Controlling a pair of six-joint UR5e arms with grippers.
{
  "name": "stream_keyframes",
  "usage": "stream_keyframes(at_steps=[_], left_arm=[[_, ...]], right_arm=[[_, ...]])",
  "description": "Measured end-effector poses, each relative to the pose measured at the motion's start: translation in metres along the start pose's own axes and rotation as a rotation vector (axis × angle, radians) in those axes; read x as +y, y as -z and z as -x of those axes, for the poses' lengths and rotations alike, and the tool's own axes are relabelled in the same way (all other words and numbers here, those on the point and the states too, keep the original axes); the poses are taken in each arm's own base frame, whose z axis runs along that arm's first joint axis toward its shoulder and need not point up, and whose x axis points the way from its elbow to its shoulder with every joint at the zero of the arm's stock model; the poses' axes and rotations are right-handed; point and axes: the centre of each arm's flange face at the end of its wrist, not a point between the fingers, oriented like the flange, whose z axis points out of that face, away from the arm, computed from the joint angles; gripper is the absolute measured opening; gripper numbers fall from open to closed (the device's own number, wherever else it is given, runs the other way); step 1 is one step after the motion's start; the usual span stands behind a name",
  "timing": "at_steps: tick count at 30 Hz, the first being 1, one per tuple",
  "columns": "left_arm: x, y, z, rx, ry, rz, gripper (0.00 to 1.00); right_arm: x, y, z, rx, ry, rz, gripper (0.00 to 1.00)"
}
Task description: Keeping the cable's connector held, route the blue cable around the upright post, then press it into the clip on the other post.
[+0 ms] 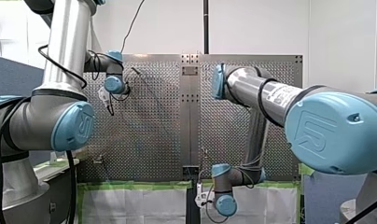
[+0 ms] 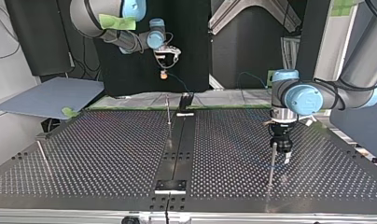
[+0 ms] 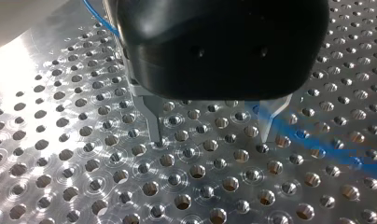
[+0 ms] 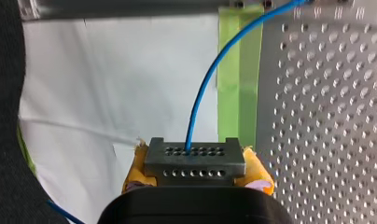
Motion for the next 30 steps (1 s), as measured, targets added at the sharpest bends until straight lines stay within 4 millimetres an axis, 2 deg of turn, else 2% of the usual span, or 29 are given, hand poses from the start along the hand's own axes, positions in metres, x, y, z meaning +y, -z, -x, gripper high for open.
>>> stream_keyframes(at_steps=[6,14,17,25,30], left_arm=[[0.0,0.0,0.0,0.0,0.0,0.0,1.0],[0.001,0.0,0.0,-0.001,0.0,0.001,1.0],[0.001,0.0,0.0,-0.001,0.0,0.001,1.0],[0.0,0.0,0.0,0.0,-0.003,0.001,1.0],[0.0,0.0,0.0,-0.001,-0.003,0.001,1.0]], right_arm=[[0.018,-0.006,-0.002,0.006,-0.006,0.027,0.0],[0.021,-0.007,-0.001,0.008,-0.01,0.024,0.0],[0.023,-0.007,0.005,0.007,-0.012,0.024,0.0],[0.038,-0.002,0.039,-0.006,-0.043,0.04,0.0],[0.043,-0.002,0.047,-0.007,-0.051,0.045,0.0]])
